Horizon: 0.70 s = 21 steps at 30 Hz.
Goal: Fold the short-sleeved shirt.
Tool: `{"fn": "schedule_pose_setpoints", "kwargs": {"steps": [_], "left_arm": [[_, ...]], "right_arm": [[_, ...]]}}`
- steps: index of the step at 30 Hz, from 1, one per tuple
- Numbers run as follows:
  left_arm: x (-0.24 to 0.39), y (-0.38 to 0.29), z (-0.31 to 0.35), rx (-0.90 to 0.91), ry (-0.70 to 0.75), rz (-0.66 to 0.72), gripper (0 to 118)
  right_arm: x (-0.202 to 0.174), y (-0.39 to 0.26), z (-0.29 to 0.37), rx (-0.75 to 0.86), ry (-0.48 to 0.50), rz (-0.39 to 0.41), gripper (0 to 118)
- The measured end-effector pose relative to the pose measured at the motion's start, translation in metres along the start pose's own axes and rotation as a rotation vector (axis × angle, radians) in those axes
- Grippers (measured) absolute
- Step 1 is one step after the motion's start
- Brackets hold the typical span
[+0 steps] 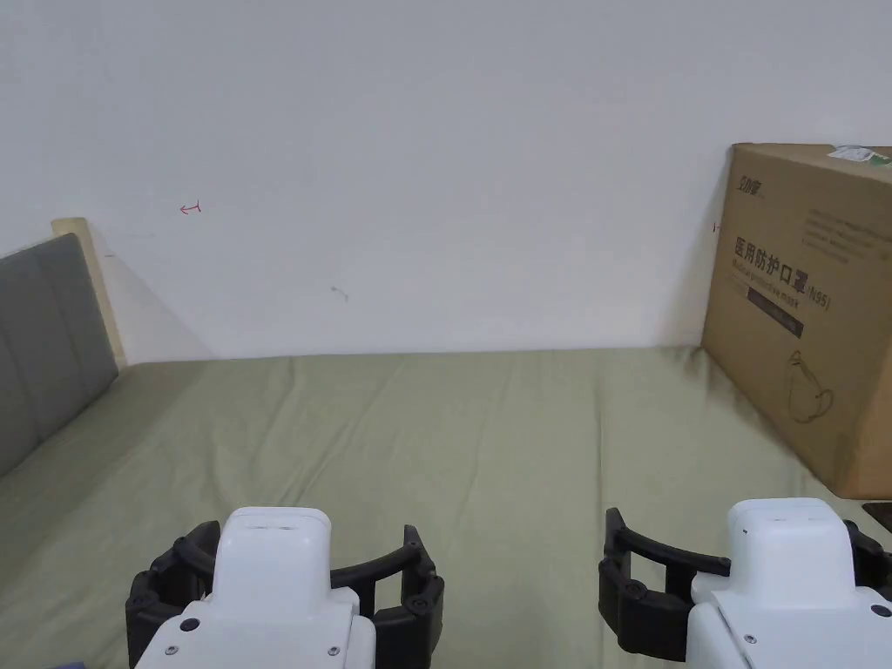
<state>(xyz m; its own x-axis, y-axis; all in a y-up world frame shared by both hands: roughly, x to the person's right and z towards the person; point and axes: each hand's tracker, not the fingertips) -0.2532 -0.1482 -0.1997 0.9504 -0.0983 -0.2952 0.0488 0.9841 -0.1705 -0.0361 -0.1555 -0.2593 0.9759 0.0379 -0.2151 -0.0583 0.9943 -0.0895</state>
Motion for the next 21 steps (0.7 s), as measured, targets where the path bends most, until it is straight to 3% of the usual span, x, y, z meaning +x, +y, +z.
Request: {"fn": "schedule_pose_setpoints", "kwargs": {"steps": [7,15,21], "left_arm": [[-0.009,0.003,-0.01,-0.071,-0.076,0.071,118],[-0.008,-0.003,-0.021,-0.109,0.007,0.079,118],[-0.018,0.0,-0.022,-0.122,-0.025,0.112,118]], "right_arm": [[0.002,-0.001,-0.003,-0.013,-0.008,0.005,116],[0.0,-0.003,-0.008,-0.039,0.003,-0.003,116],[-0.001,-0.004,-0.009,-0.03,0.003,0.021,116]]}}
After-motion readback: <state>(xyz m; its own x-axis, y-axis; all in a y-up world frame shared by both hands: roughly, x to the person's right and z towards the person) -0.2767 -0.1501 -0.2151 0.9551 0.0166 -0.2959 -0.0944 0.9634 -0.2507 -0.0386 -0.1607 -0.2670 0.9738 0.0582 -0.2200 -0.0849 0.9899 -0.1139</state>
